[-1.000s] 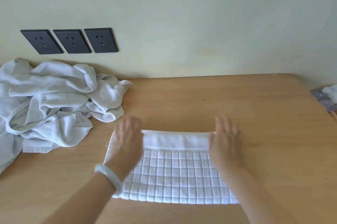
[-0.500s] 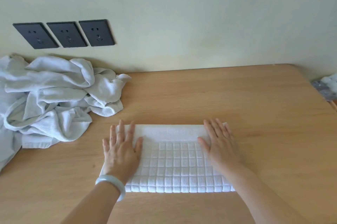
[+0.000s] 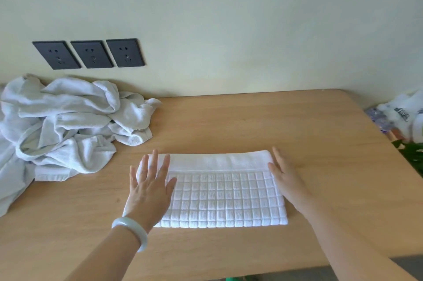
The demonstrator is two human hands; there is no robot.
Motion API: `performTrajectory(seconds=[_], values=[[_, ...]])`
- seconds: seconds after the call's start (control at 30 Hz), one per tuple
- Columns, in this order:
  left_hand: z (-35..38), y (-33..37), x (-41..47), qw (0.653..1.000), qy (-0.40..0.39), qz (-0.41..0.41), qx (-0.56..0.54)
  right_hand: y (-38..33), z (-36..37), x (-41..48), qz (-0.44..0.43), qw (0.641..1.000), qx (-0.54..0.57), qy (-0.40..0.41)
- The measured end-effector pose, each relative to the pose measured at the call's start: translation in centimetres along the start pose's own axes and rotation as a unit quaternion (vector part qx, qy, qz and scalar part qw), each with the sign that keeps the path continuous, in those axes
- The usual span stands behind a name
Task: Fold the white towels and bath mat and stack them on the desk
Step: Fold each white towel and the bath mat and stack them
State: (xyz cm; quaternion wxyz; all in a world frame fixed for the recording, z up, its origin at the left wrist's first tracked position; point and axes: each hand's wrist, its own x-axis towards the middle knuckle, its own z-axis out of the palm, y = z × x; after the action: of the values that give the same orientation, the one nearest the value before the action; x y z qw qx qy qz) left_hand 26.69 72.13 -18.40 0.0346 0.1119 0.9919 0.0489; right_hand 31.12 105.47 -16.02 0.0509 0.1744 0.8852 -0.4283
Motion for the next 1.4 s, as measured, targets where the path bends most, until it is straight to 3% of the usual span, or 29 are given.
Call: performTrajectory(seconds=[0.1, 0.3, 0.6, 0.83, 0.97, 1.1, 1.17, 1.27, 1.33, 1.4], values=[[0.8, 0.9, -1.8, 0.999, -0.028, 0.047, 0.002, 0.6, 0.7, -1.8, 0.083, 0.995, 0.035, 0.048], [1.4, 0.7, -1.3, 0.997, -0.074, 0.028, -0.016, 1.9, 1.9, -2.5, 0.160, 0.975, 0.124, 0.094], [0.6, 1.4, -1.8, 0.995, -0.101, -0.005, -0.012, 1.0, 1.3, -0.7, 0.249, 0.957, 0.147, 0.027], [0.9, 1.5, -1.9, 0.996, -0.092, -0.009, -0.006, 1.2, 1.8, -2.4, 0.231, 0.970, 0.080, -0.003], [1.1, 1.5, -1.9, 0.996, -0.088, -0.017, -0.006, 1.0, 2.7, -3.7, 0.190, 0.979, -0.067, 0.027], [1.1, 1.7, -2.0, 0.995, -0.096, -0.029, -0.021, 1.4, 3.6, -4.9, 0.133, 0.961, -0.228, 0.087], [0.9, 1.7, -1.9, 0.994, -0.107, -0.029, -0.010, 1.8, 3.6, -5.5, 0.107, 0.972, -0.182, 0.102], [0.2, 2.8, -0.9, 0.997, -0.068, -0.007, 0.043, 3.2, 2.4, -6.2, 0.116, 0.986, 0.017, 0.120], [-0.5, 5.5, 0.1, 0.995, -0.012, 0.081, 0.050, 4.0, 1.5, -7.1, 0.132, 0.982, 0.097, 0.098], [-0.9, 9.6, 1.1, 0.974, -0.027, 0.220, 0.032, 4.2, 0.8, -8.3, 0.137, 0.984, 0.104, 0.048]])
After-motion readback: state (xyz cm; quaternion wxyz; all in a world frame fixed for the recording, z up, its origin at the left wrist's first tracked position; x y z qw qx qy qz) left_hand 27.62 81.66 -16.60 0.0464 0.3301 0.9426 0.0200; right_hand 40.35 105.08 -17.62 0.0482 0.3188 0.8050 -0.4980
